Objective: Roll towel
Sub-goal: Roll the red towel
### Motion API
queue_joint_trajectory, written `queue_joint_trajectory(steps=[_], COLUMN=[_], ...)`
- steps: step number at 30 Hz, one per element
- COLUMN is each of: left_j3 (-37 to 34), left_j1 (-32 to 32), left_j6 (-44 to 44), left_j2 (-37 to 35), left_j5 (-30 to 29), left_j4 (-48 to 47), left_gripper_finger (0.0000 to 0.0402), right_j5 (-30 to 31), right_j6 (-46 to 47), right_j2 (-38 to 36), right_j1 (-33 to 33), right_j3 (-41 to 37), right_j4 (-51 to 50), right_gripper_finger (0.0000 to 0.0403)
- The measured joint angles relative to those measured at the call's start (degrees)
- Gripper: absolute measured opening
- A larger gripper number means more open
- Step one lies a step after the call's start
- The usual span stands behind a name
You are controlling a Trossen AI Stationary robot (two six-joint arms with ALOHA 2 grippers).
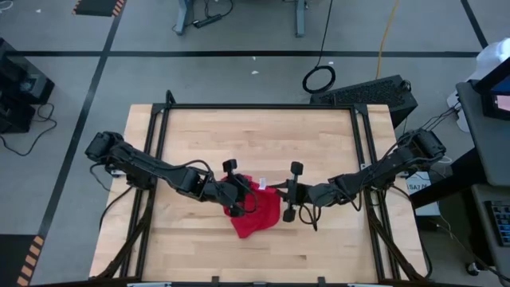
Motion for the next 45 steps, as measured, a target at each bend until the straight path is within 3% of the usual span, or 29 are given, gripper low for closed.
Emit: queue_joint_trajectory(steps=[6,13,18,24,30,37,42,45], left_j3=[-1.5,-3.6,-3.5,-3.4,-3.4,-3.3,-3.2,-3.1], left_j1=[0.2,0.8,-0.3,-4.0,-7.8,-12.9,-17.5,-19.6], left_j6=[-1.5,-4.8,-12.5,-23.5,-24.0,-31.3,-33.3,-32.2], left_j2=[3.2,5.2,3.8,2.9,2.5,2.3,1.9,1.9], left_j5=[-6.6,-12.2,-11.9,-12.0,-11.9,-10.6,-9.5,-12.4], left_j4=[1.2,0.9,-11.6,-25.0,-28.6,-39.2,-37.8,-35.4], left_gripper_finger=[0.0145,0.0153,0.0153,0.0153,0.0153,0.0153,0.0153,0.0153], right_j5=[-0.1,0.1,4.1,4.4,4.5,4.4,4.3,3.6], right_j6=[-0.8,-0.4,-0.8,-1.8,-4.4,-5.8,-6.3,-6.3], right_j2=[0.0,0.0,0.0,-2.2,-6.1,-13.5,-17.4,-18.6], right_j1=[0.0,0.0,0.0,-0.1,-0.2,-0.1,-0.1,0.2], right_j3=[1.0,0.9,0.9,0.9,0.9,0.9,0.9,0.9], right_j4=[-0.7,-1.1,-0.7,0.2,0.4,0.4,-0.1,0.0], right_gripper_finger=[0.0001,0.0001,0.0001,0.0,0.0,0.0,0.0,0.0])
